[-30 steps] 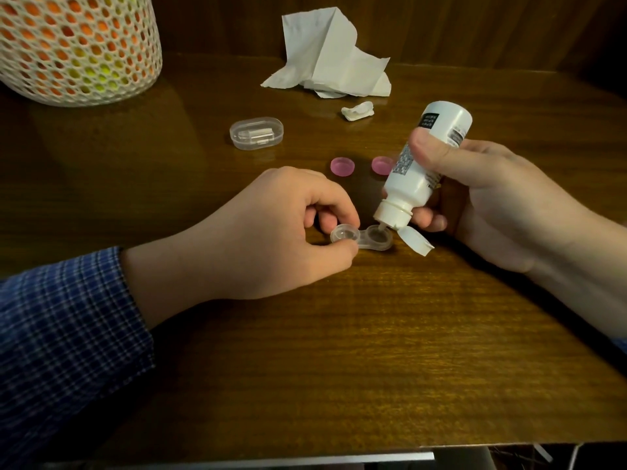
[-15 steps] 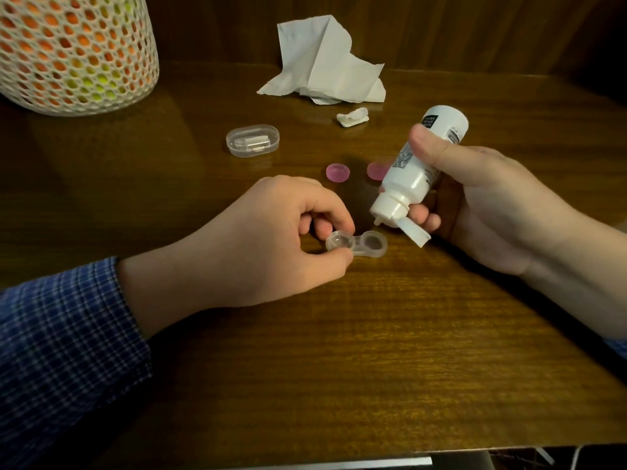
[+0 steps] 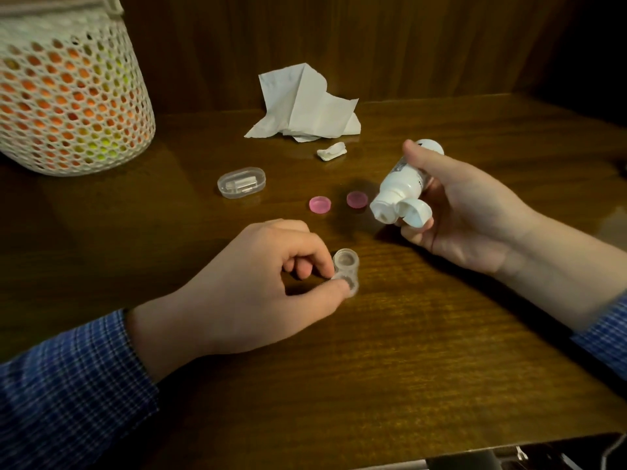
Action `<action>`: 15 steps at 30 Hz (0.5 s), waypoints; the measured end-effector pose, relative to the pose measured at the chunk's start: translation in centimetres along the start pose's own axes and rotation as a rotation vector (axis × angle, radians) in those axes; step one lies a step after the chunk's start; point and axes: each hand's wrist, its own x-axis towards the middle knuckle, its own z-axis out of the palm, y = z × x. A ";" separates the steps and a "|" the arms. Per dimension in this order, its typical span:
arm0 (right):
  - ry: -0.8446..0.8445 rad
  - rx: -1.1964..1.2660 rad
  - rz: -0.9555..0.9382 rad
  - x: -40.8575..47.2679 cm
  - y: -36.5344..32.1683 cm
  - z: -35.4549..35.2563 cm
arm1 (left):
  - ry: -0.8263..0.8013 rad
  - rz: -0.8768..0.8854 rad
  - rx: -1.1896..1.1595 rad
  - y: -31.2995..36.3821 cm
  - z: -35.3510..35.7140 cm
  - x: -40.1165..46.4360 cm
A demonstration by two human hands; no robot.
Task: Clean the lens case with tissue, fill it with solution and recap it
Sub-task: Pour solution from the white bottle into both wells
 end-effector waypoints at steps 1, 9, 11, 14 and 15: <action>-0.003 0.007 0.004 0.0 0.0 -0.1 | -0.025 0.015 -0.013 0.1 0.0 -0.1; -0.068 0.068 0.031 0.2 -0.3 -0.8 | 0.117 0.014 0.079 -0.1 0.3 0.8; -0.064 0.061 0.037 0.3 -0.2 -0.8 | 0.048 -0.017 0.066 -0.1 0.6 1.4; -0.076 0.050 0.041 0.4 -0.2 -0.7 | -0.025 -0.003 -0.017 -0.2 1.0 1.7; -0.078 0.044 0.041 0.4 -0.1 -0.6 | -0.023 -0.004 -0.034 -0.2 1.1 1.8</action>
